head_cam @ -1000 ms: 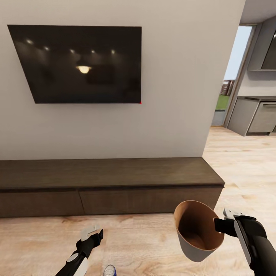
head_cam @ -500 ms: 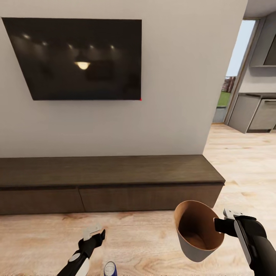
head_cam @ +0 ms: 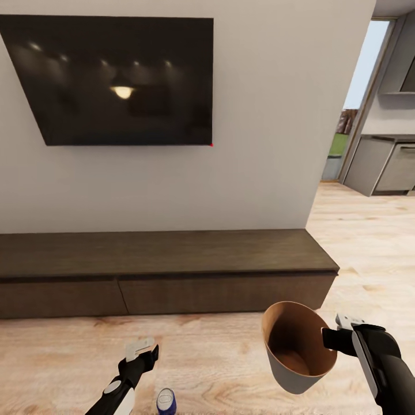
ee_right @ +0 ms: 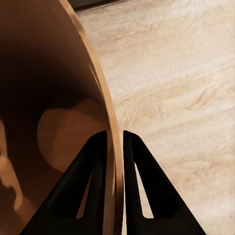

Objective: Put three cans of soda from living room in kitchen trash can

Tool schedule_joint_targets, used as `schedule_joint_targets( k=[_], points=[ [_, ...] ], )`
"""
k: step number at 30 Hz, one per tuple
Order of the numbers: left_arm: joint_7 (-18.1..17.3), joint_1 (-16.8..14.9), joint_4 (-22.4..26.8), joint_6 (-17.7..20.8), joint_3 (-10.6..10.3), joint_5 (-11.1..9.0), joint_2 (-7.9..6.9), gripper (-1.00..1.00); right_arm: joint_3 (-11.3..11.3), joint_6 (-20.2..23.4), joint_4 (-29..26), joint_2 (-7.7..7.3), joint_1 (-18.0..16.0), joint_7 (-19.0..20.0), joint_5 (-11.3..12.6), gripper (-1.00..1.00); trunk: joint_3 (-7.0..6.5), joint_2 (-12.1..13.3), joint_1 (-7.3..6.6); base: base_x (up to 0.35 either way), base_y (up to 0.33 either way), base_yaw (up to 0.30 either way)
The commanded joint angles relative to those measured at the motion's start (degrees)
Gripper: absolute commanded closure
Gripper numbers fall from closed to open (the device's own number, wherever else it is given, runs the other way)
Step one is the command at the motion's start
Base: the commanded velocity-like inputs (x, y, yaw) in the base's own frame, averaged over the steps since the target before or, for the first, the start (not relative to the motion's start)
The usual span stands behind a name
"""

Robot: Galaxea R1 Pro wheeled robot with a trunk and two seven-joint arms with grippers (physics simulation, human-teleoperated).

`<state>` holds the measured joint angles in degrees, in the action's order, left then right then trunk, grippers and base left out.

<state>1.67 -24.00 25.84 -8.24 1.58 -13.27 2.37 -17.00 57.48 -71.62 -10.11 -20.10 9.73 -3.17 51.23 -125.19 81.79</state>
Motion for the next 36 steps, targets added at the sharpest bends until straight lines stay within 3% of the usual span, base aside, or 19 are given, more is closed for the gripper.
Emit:
schedule_joint_targets(
  k=[1, 36],
  points=[
    [0.0, 0.0, 0.0, 0.0, 0.0, 0.0, 0.0, -1.0, 0.0, 0.1, 0.0, 0.0, 0.0, 0.4, 1.0, 1.0, 0.09, 0.0, 0.0, 0.0, 0.0, 0.0],
    [0.0, 0.0, -0.1, 0.0, 0.0, 0.0, 0.0, -1.0, 0.0, 0.0, 0.0, 0.0, 0.0, 0.4, 1.0, 1.0, 3.32, 0.0, 0.0, 0.0, 0.0, 0.0]
  ],
)
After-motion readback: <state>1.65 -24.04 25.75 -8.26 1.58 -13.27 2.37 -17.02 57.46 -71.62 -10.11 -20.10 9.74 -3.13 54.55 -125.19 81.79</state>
